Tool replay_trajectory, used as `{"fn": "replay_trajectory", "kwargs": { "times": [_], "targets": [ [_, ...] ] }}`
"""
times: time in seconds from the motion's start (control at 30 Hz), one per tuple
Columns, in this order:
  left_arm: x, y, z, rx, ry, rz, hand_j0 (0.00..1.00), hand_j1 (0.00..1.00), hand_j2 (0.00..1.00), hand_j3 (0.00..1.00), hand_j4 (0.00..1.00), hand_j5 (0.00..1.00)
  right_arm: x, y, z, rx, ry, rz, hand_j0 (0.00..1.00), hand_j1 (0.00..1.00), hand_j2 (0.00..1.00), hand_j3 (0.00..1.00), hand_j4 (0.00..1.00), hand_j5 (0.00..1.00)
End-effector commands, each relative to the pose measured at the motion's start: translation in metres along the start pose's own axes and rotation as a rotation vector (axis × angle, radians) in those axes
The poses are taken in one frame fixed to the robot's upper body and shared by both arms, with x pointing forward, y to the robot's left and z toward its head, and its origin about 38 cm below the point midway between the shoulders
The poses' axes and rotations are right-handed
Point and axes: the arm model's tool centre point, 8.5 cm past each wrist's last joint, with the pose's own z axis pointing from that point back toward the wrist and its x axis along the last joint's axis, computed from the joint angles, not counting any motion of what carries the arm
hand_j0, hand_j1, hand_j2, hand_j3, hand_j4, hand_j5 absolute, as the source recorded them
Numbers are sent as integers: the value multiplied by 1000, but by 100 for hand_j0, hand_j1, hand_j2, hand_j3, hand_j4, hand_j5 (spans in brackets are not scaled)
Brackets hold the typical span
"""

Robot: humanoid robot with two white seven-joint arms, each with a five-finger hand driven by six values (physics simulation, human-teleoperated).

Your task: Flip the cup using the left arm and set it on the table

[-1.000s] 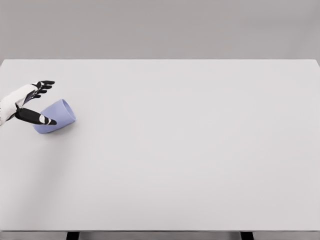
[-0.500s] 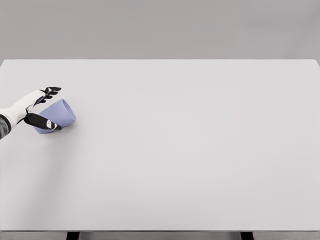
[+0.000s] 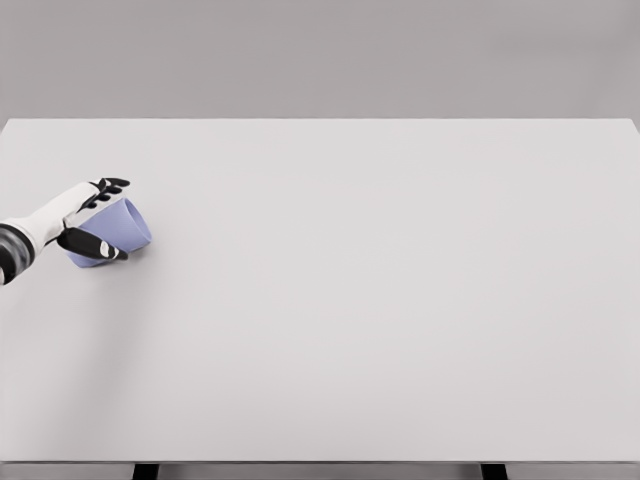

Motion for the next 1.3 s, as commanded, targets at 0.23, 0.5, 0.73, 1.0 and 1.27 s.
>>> {"fn": "replay_trajectory", "kwargs": {
  "times": [0.23,0.5,0.73,1.0,1.27],
  "targets": [
    [-1,0,-1,2,7,-6,95,95,95,95,95,95,0,0,0,0,-1,0,100,100,100,100,100,100],
    [2,-4,-8,-16,9,-18,95,95,95,95,95,95,0,0,0,0,1,0,100,100,100,100,100,100],
    [-1,-5,-9,-19,17,-13,95,95,95,95,95,95,0,0,0,0,-1,0,100,100,100,100,100,100],
    [-5,-6,-10,-24,29,-8,88,88,88,88,88,88,0,0,0,0,-1,0,100,100,100,100,100,100],
    [-9,-9,-12,-31,60,23,81,81,81,81,81,81,0,0,0,0,-1,0,100,100,100,100,100,100]
  ]
}}
